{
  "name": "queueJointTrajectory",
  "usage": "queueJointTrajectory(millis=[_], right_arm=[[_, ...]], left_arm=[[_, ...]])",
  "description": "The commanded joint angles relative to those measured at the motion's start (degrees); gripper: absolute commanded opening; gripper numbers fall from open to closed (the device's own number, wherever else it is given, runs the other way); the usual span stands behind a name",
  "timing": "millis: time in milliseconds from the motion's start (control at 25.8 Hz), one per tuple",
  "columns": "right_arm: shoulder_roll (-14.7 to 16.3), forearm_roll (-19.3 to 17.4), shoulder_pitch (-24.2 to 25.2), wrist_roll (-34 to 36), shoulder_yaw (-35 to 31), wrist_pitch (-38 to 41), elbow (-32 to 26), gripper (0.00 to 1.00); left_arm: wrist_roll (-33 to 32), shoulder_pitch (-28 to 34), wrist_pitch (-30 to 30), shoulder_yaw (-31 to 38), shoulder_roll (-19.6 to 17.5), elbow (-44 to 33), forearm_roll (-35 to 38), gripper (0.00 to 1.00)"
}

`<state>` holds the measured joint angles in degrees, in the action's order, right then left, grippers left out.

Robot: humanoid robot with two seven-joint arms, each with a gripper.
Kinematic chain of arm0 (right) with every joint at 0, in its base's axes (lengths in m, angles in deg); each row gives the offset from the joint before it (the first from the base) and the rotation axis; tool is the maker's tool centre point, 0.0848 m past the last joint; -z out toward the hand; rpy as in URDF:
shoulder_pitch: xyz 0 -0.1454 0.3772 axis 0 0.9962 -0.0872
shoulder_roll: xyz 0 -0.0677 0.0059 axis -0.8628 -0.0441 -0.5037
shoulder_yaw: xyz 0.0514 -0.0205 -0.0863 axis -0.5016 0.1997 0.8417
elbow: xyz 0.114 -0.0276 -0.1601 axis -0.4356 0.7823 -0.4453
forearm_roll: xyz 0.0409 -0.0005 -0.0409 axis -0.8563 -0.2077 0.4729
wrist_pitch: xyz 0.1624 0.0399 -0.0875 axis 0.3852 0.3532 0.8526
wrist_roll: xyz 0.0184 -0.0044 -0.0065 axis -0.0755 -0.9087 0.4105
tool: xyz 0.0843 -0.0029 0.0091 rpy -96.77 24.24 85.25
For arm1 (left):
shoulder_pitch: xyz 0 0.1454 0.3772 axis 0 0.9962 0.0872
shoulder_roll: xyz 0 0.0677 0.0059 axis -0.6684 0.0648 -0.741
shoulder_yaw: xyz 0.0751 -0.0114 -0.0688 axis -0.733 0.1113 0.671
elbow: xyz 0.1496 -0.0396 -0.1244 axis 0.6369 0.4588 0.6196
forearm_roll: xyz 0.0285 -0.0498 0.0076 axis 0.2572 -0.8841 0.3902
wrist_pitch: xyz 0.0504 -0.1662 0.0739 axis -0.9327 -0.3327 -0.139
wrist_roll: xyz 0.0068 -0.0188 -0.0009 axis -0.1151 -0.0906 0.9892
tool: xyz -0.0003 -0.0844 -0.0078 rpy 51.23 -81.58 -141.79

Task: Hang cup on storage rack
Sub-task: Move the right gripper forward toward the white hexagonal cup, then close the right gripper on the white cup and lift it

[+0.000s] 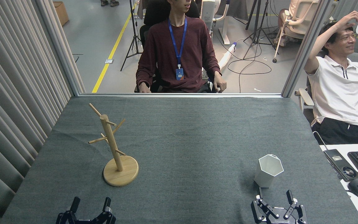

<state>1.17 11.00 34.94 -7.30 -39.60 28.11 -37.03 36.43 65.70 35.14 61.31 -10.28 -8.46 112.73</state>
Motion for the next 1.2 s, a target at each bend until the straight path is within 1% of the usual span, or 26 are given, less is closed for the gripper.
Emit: queueJointTrajectory(millis=[0,310,426,503,697,774,852,968,1161], right_arm=[[0.0,-0.1,-2.5,0.1,0.0,0.0,3.0,0.98],[0.8,-0.4,-7.1,0.2,0.0,-0.2,8.2,0.98],[1.6,-2.6,-7.9,0.3,0.0,-0.2,9.5,0.98],[2.5,-3.4,-7.9,0.4,0.0,-0.3,9.6,0.98],[3.6,-3.4,-8.2,0.4,0.0,-0.3,10.4,0.98],[3.6,-3.4,-8.7,0.4,0.0,-0.3,11.2,0.98],[3.6,-3.4,-10.4,0.4,0.1,-0.3,12.2,0.98],[3.5,-3.4,-11.1,0.5,0.1,-0.3,13.5,0.98],[3.2,-3.2,-12.6,0.5,0.3,-0.3,14.1,0.98]], left_arm=[[0.3,0.0,0.1,0.1,0.0,0.1,0.1,1.00],[0.6,0.0,0.2,0.4,0.0,0.0,0.2,1.00],[0.6,0.0,0.3,0.5,-0.1,0.0,0.2,1.00],[0.6,0.0,0.3,0.5,-0.1,0.0,0.2,1.00],[0.6,0.0,0.3,0.6,0.0,-0.1,0.2,1.00],[0.6,0.0,0.3,0.5,-0.1,-0.1,0.2,1.00],[0.6,0.0,0.3,0.5,-0.1,-0.3,0.2,1.00],[0.7,0.0,0.3,0.7,-0.1,-0.3,0.2,1.00],[0.7,0.1,0.5,1.4,-0.3,-0.3,0.2,1.00]])
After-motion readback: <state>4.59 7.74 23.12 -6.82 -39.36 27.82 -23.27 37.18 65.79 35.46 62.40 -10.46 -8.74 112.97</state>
